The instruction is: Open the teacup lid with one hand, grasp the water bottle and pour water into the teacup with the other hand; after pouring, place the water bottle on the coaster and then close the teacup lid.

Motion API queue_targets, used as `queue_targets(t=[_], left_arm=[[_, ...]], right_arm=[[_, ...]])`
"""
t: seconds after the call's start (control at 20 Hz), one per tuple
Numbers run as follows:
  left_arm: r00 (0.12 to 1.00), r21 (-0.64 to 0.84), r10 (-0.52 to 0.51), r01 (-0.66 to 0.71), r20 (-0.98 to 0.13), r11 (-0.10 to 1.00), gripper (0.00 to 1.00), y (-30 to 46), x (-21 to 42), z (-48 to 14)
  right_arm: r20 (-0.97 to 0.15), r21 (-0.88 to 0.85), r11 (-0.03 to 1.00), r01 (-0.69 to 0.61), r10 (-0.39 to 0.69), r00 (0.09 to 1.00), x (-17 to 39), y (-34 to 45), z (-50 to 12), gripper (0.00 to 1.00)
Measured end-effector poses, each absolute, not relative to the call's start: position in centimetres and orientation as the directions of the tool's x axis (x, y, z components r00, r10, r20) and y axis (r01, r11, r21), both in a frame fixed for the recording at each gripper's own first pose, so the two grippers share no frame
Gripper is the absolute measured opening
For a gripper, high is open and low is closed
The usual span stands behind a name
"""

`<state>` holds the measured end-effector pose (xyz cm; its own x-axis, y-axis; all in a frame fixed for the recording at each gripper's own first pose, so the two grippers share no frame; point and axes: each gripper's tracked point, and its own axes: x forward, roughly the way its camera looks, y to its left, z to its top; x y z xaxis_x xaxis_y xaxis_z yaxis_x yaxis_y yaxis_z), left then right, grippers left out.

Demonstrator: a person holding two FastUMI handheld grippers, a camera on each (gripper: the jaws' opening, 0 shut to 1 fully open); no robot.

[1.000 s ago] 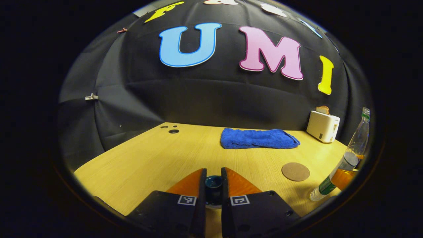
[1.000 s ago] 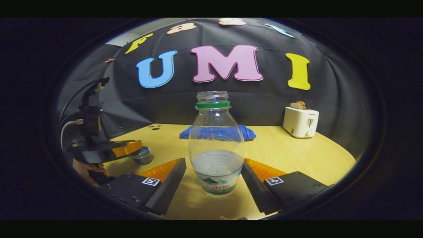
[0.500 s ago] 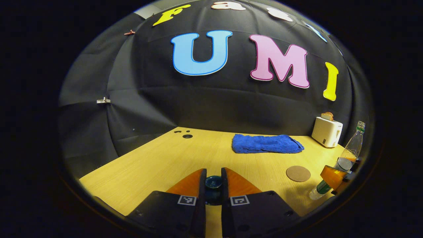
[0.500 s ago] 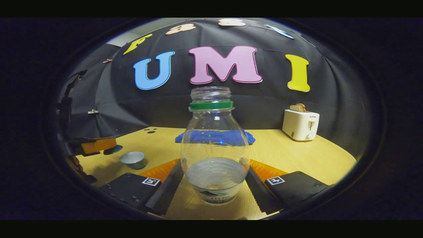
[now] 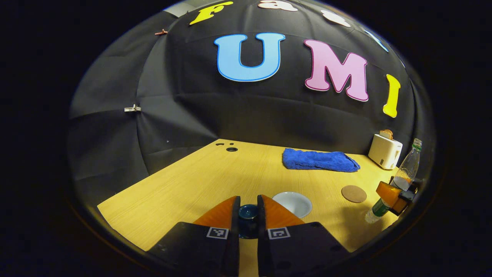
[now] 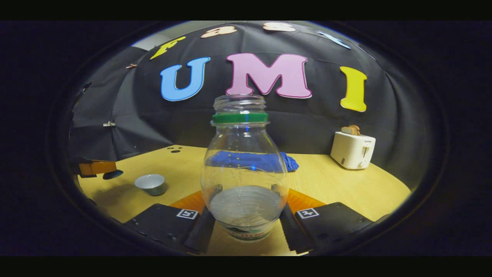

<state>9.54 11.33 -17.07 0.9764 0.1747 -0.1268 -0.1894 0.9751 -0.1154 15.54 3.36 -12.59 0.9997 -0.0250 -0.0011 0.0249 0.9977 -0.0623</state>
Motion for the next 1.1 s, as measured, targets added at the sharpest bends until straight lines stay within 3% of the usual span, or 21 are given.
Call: queue_targets(t=[0.1, 0.25, 0.5, 0.75, 0.8, 0.85, 1.1], left_arm=[[0.976, -0.129, 0.181, -0.197, -0.124, 0.972, 0.19, 11.7, 9.2, -16.9], [0.975, -0.136, 0.189, -0.203, -0.113, 0.970, 0.23, 12.7, 8.7, -16.4], [0.974, -0.125, 0.210, -0.220, -0.087, 0.967, 0.23, 15.2, 7.8, -14.5], [0.979, -0.100, 0.196, -0.201, -0.061, 0.974, 0.23, 17.8, 7.4, -12.8], [0.979, -0.101, 0.192, -0.198, -0.061, 0.975, 0.23, 18.3, 7.6, -12.7], [0.980, -0.100, 0.189, -0.195, -0.063, 0.976, 0.23, 18.7, 7.6, -12.6], [0.985, -0.099, 0.156, -0.164, -0.076, 0.982, 0.23, 20.2, 8.2, -13.0]], right_arm=[[-0.014, -0.145, 0.989, 0.005, -0.007, 1.000, 16.1, 3.7, -12.1, 0.75], [-0.020, -0.298, 0.954, -0.003, -0.004, 1.000, 17.4, 3.8, -10.9, 0.75], [0.058, -0.516, 0.856, 0.024, 0.007, 0.998, 20.3, 4.9, -7.3, 0.75], [0.109, -0.710, 0.702, 0.046, 0.044, 0.993, 23.2, 8.0, -6.5, 0.78], [0.116, -0.742, 0.668, 0.051, 0.053, 0.992, 23.5, 8.9, -6.5, 0.71], [0.119, -0.768, 0.639, 0.052, 0.063, 0.991, 23.7, 9.6, -6.8, 0.75], [0.134, -0.873, 0.485, 0.056, 0.129, 0.983, 25.3, 12.7, -7.6, 0.75]])
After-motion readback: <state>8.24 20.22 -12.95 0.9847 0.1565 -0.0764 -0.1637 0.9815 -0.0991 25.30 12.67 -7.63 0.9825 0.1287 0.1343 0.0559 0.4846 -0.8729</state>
